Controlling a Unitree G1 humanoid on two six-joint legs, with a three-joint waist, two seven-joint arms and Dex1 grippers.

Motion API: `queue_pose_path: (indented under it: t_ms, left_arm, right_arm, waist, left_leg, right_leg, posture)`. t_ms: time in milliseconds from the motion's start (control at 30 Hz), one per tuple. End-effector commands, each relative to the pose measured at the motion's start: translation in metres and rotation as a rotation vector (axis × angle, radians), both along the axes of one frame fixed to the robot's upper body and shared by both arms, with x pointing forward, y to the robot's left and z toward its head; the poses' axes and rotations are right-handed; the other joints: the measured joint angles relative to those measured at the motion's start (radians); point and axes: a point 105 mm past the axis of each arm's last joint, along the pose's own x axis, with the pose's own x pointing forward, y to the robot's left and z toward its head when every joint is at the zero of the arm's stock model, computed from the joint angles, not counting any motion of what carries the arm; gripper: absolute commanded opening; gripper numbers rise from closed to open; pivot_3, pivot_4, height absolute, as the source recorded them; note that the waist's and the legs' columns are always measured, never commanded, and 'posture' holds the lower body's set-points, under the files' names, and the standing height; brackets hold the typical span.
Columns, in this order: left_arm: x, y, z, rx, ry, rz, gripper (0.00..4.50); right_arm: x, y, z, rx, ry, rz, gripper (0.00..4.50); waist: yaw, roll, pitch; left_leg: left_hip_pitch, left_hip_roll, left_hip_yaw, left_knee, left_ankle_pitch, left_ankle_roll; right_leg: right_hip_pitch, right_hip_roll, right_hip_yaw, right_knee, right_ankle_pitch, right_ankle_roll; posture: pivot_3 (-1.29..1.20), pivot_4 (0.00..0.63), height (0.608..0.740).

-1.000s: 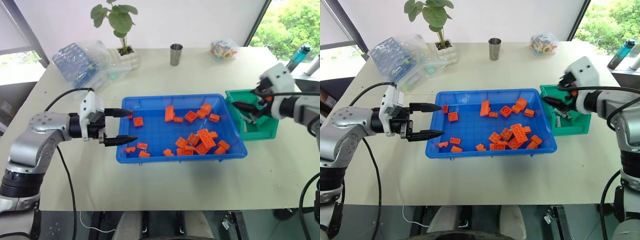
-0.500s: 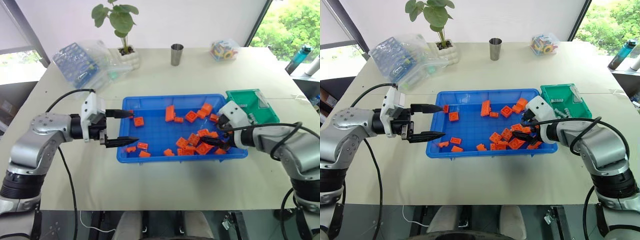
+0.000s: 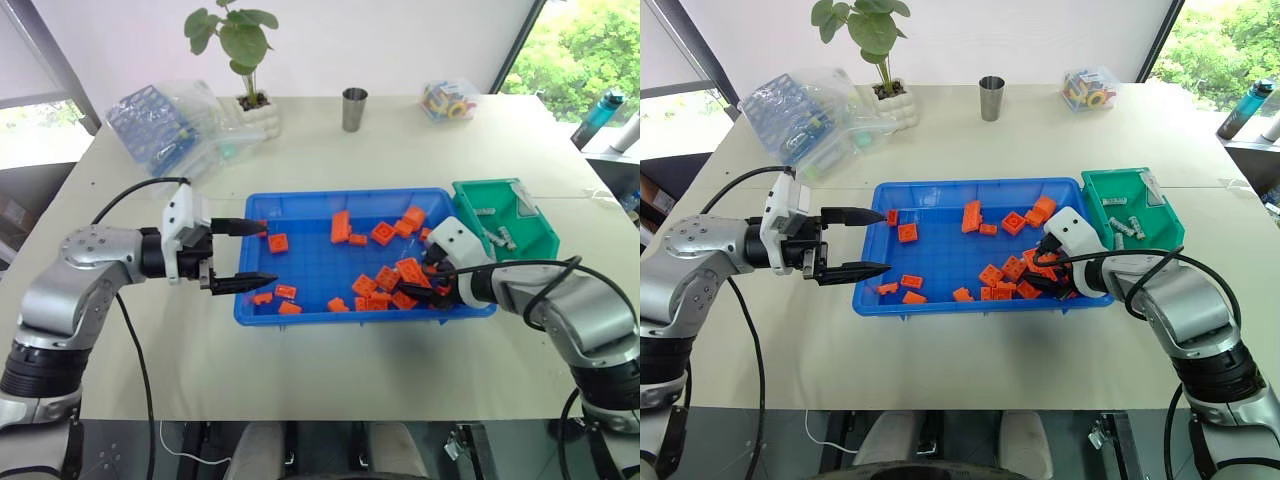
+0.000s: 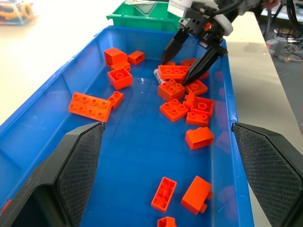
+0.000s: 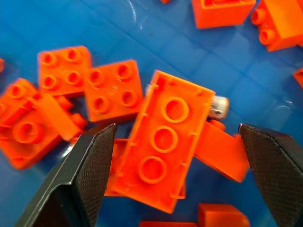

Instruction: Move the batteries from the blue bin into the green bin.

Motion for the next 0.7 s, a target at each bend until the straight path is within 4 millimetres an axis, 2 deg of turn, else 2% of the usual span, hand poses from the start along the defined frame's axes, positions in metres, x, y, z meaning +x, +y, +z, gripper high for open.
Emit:
queue_pose_path:
  t_ms: [33,133,167,233,333,467,633,667,700]
  left_arm:
    - [0.0,0.001,0.013,0.004,-0.057,0.0,4.5]
    - [0.0,0.002,0.013,0.003,-0.058,0.003,4.5]
    - [0.0,0.002,0.013,0.003,-0.058,0.005,4.5]
    - [0.0,0.002,0.012,0.002,-0.057,0.007,4.5]
    - [0.001,0.003,0.011,0.004,-0.055,0.01,4.5]
    - [0.002,0.003,0.011,0.003,-0.057,0.01,4.5]
    - [0.004,0.0,0.013,0.001,-0.067,0.005,4.5]
    - [0.004,0.0,0.013,0.001,-0.068,0.005,4.5]
    - [0.005,0.0,0.013,0.001,-0.068,0.005,4.5]
  right_arm:
    - [0.003,0.002,0.009,-0.002,-0.044,0.022,3.4]
    - [0.003,0.003,0.011,-0.005,-0.053,0.034,2.4]
    - [0.003,0.004,0.013,-0.006,-0.058,0.039,1.81]
    - [0.003,0.004,0.016,-0.004,-0.068,0.046,1.18]
    - [0.012,0.011,0.034,0.019,-0.124,0.057,1.18]
    - [0.032,0.045,0.055,0.067,-0.211,0.121,1.18]
    - [0.05,0.104,0.052,0.102,-0.216,0.247,1.18]
    - [0.052,0.111,0.051,0.109,-0.211,0.258,1.18]
    - [0.054,0.117,0.05,0.107,-0.211,0.272,1.68]
  waist:
    - [0.0,0.0,0.0]
    - [0.001,0.0,0.0]
    - [0.001,0.0,0.0]
    - [0.001,0.0,0.0]
    - [0.0,0.0,0.0]
    - [-0.008,0.0,0.0]
    - [-0.006,0.0,0.0]
    - [-0.004,0.0,0.0]
    - [-0.001,0.0,0.0]
  left_leg:
    - [0.0,0.0,0.0,0.0,0.0,0.0]
    - [0.0,0.0,0.0,0.0,0.0,0.0]
    - [0.0,0.0,0.0,0.0,0.0,0.0]
    - [0.0,0.0,0.0,0.0,0.0,0.0]
    - [0.0,0.0,0.0,0.0,0.0,0.0]
    - [0.0,0.0,0.0,0.0,0.0,0.0]
    - [0.0,0.001,0.0,0.0,0.001,-0.001]
    - [0.0,0.001,0.0,0.0,0.001,-0.001]
    - [0.0,0.0,0.0,0.0,0.001,-0.001]
  right_leg:
    - [0.0,0.0,0.0,0.0,0.0,0.0]
    - [0.0,0.0,0.0,0.0,0.0,0.0]
    - [0.0,0.0,0.0,0.0,0.0,0.0]
    - [0.0,0.0,0.0,0.0,0.0,0.0]
    - [0.0,0.0,0.0,0.0,0.0,0.0]
    - [0.0,0.001,0.0,0.0,0.0,0.0]
    - [-0.001,0.001,0.0,0.001,0.0,0.0]
    - [-0.001,0.001,0.0,0.002,0.0,0.0]
    - [-0.002,0.001,0.0,0.002,0.0,0.0]
  posture:
    - [0.0,0.15,0.716]
    - [0.0,0.15,0.716]
    - [0.0,0.15,0.716]
    - [0.0,0.15,0.716]
    - [0.0,0.15,0.716]
    - [0.0,0.15,0.716]
    - [0.0,0.15,0.716]
    - [0.0,0.15,0.716]
    - [0.0,0.15,0.716]
